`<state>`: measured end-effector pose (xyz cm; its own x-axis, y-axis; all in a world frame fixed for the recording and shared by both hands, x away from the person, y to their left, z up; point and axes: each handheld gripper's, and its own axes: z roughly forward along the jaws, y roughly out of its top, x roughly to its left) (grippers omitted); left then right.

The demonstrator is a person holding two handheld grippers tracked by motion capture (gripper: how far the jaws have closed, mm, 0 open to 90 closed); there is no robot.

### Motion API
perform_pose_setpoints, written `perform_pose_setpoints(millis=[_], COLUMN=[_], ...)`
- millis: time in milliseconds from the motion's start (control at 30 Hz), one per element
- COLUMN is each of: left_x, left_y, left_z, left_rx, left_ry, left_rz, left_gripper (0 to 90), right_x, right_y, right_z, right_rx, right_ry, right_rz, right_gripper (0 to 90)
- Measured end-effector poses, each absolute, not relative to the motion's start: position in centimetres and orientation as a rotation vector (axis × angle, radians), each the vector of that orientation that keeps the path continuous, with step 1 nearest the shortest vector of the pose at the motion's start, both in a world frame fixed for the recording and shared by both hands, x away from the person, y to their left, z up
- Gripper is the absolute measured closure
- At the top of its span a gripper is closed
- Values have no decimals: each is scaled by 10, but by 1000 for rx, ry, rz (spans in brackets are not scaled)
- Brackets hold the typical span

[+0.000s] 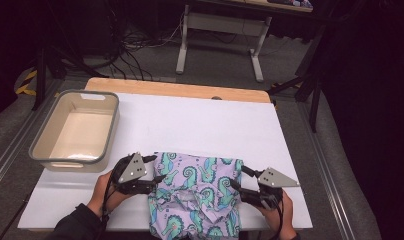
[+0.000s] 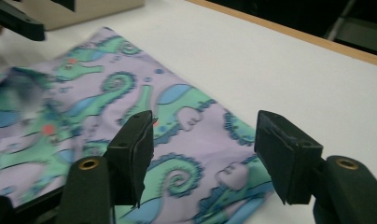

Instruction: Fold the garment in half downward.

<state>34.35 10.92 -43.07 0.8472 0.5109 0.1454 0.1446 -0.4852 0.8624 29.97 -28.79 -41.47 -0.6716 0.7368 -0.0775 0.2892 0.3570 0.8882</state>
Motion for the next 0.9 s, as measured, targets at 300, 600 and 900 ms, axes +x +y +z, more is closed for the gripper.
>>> perform_pose_setpoints(millis=[300,600,900], left_x=[390,415,413], left_y=[96,88,87], left_z=[-444,-459,-463], left_rx=[2093,2162,2259], left_ry=[599,734,747], left_rz=[386,306,242], left_gripper=[270,248,299], right_x=[356,382,386], right_y=[-294,-296,-297], right_z=[-430,-449,-454], right_rx=[1007,1143,1160], right_ry=[2187,2269,2335], right_rz=[1138,1011,1004], right_gripper=[359,359,521])
